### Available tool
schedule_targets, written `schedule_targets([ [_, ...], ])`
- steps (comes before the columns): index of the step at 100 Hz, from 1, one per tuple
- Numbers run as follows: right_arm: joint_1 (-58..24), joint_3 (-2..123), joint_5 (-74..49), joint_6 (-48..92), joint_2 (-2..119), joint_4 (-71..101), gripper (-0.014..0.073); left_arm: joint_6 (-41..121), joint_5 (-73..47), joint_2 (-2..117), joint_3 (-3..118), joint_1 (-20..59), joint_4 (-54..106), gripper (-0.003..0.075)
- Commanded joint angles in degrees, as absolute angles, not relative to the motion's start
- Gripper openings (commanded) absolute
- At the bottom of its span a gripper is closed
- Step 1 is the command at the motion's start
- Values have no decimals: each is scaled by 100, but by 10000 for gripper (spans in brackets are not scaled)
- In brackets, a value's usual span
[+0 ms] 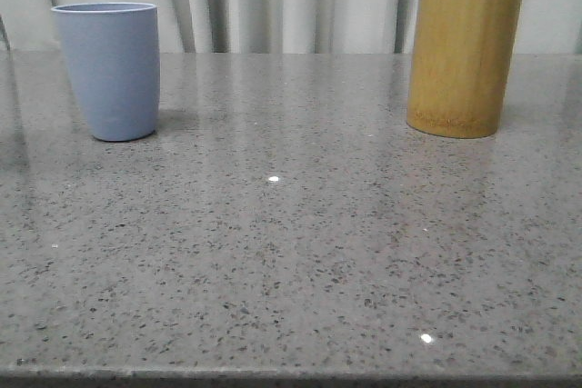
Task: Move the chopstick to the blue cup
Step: 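Lower the left gripper onto the blue cup rim and grasp it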
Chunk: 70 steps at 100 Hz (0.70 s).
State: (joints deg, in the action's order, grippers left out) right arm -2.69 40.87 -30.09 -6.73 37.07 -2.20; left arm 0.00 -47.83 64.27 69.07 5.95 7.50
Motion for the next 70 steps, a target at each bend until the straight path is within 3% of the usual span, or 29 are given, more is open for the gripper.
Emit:
schedule_targets([
  [1, -220, 4292, -2531, -646, 3743, -237, 304, 89, -4790, 6851, 7542, 872, 836, 408],
  [34, -220, 4292, -2562, -646, 3743, -237, 304, 89, -5747, 8546, 9000, 1333, 838, 408],
  [70, -220, 4292, -2554, -646, 3743, -237, 304, 98, -6187, 9520, 9550, 1473, 838, 408],
])
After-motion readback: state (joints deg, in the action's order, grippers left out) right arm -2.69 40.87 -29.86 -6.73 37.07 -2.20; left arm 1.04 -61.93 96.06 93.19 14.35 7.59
